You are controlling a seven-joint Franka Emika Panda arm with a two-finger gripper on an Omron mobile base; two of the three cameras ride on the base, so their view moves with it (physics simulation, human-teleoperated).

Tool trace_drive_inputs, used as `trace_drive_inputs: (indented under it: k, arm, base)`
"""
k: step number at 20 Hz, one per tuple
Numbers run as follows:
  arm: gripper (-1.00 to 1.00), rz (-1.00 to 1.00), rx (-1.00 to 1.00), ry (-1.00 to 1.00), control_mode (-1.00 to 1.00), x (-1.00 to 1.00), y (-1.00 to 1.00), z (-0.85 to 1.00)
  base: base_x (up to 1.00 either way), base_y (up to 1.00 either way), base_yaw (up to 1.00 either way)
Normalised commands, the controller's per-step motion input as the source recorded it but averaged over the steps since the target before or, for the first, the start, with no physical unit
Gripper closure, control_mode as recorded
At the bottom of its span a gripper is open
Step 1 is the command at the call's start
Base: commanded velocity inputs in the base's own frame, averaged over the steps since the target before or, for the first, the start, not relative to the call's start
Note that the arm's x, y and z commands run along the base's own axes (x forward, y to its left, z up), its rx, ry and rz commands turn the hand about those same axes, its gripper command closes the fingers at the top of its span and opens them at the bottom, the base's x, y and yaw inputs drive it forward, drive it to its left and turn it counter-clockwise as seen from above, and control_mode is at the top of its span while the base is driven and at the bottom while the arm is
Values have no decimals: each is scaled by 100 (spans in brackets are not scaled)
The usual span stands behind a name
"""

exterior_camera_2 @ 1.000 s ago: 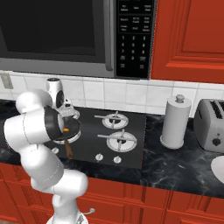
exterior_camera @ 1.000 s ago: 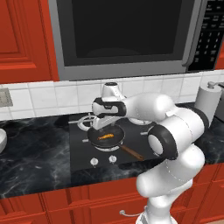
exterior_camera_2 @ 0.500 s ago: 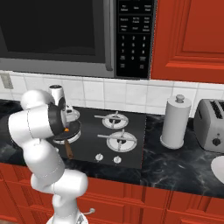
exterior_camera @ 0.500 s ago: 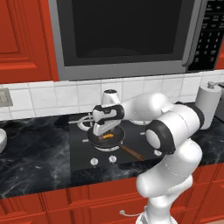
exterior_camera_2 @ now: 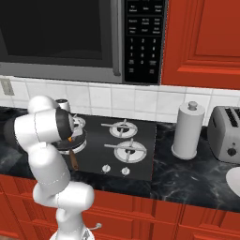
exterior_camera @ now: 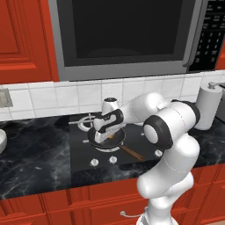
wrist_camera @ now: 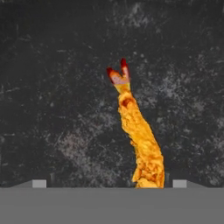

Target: Place the shrimp on the plate and place the carrot on the same plate.

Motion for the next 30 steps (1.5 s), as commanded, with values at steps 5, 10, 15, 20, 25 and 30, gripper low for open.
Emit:
trace_drive_inputs:
  k: [5, 10, 15, 20, 25, 30]
  arm:
    - [-100, 3, 0, -3, -100, 9, 0, -7]
    - [-100, 1, 0, -1, -100, 12, 0, 0]
    - [-100, 1, 0, 0, -100, 17, 0, -21]
    - [100, 0, 0, 0, -100, 18, 0, -36]
    - [100, 0, 0, 0, -100, 17, 2, -34]
    - [100, 0, 0, 0, -100, 5, 7, -37]
  base:
    - [0, 0, 0]
    - [0, 0, 0]
    - [0, 0, 0]
    - [0, 0, 0]
    - [0, 0, 0]
    - [0, 0, 0]
